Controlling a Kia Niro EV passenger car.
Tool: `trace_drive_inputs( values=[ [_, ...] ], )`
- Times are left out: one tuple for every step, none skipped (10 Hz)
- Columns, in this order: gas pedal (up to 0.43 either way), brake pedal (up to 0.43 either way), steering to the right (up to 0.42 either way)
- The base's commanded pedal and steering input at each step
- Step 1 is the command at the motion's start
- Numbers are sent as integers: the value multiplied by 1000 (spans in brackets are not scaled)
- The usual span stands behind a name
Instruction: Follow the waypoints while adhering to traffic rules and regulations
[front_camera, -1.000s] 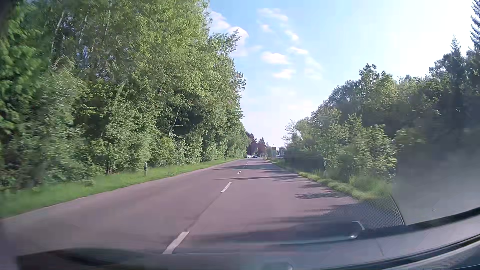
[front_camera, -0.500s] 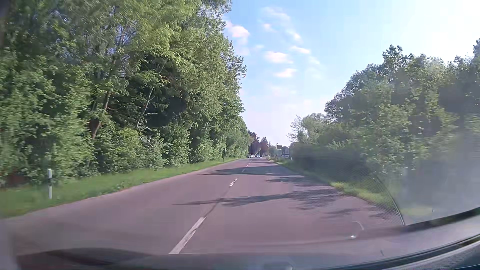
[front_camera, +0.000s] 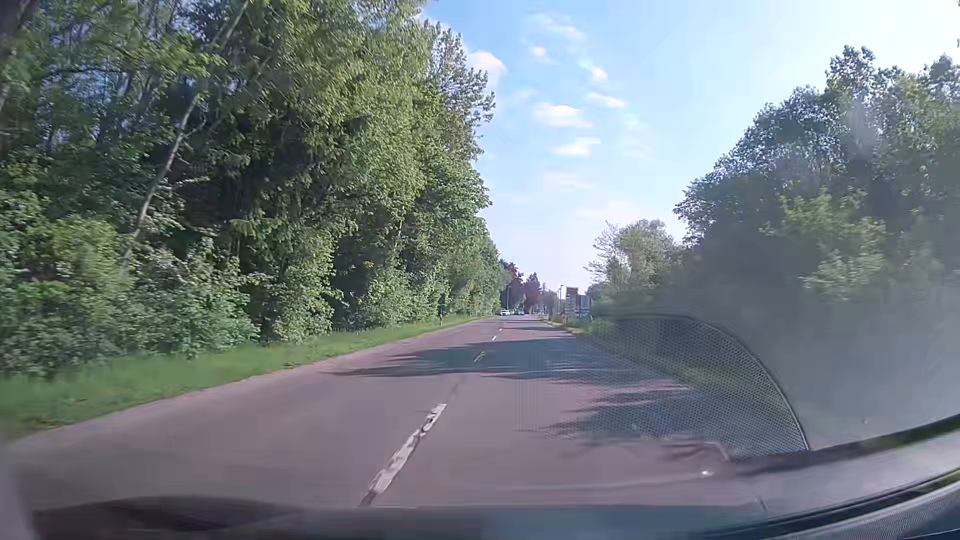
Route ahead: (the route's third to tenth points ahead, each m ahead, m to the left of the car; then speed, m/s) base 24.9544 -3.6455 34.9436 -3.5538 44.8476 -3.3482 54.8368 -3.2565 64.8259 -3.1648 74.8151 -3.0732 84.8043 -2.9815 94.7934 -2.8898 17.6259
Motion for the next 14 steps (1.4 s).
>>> trace_drive_inputs(
  values=[
    [0, 85, 3],
    [0, 91, 7],
    [0, 91, 8],
    [0, 91, 8],
    [0, 91, 8],
    [0, 91, 8],
    [0, 98, 8],
    [0, 98, 8],
    [0, 98, 7],
    [0, 98, 4],
    [0, 98, 1],
    [0, 104, 1],
    [0, 104, 1],
    [0, 98, 1]
  ],
)
